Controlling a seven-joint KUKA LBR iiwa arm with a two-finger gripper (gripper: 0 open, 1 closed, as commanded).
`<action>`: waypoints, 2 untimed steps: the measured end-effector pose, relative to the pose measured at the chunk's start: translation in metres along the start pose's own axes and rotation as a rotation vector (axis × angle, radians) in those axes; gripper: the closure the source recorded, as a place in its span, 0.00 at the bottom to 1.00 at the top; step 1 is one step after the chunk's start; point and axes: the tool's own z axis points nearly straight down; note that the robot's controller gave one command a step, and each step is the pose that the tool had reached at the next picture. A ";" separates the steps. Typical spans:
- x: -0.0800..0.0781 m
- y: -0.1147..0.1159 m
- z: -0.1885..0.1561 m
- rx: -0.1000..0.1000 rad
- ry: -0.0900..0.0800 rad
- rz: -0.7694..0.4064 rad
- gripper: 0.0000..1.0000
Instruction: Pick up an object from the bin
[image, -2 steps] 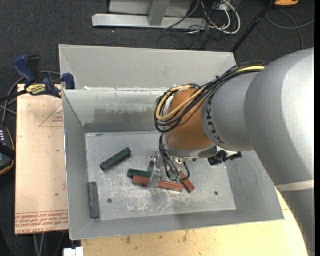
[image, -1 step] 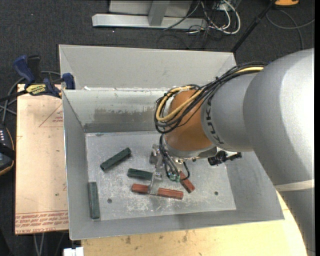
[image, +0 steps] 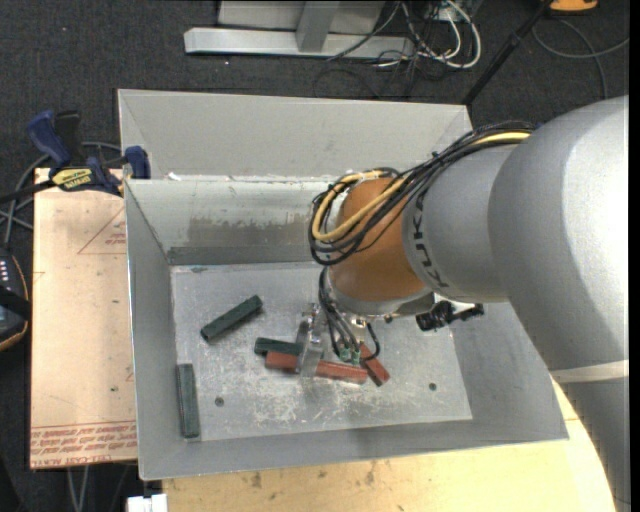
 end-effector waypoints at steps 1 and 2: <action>-0.001 -0.001 0.003 -0.001 -0.007 0.001 0.00; -0.001 0.000 0.000 -0.001 -0.002 0.000 1.00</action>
Offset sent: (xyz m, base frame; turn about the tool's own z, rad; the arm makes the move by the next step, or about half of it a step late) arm 0.0000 0.0000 0.0000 0.0000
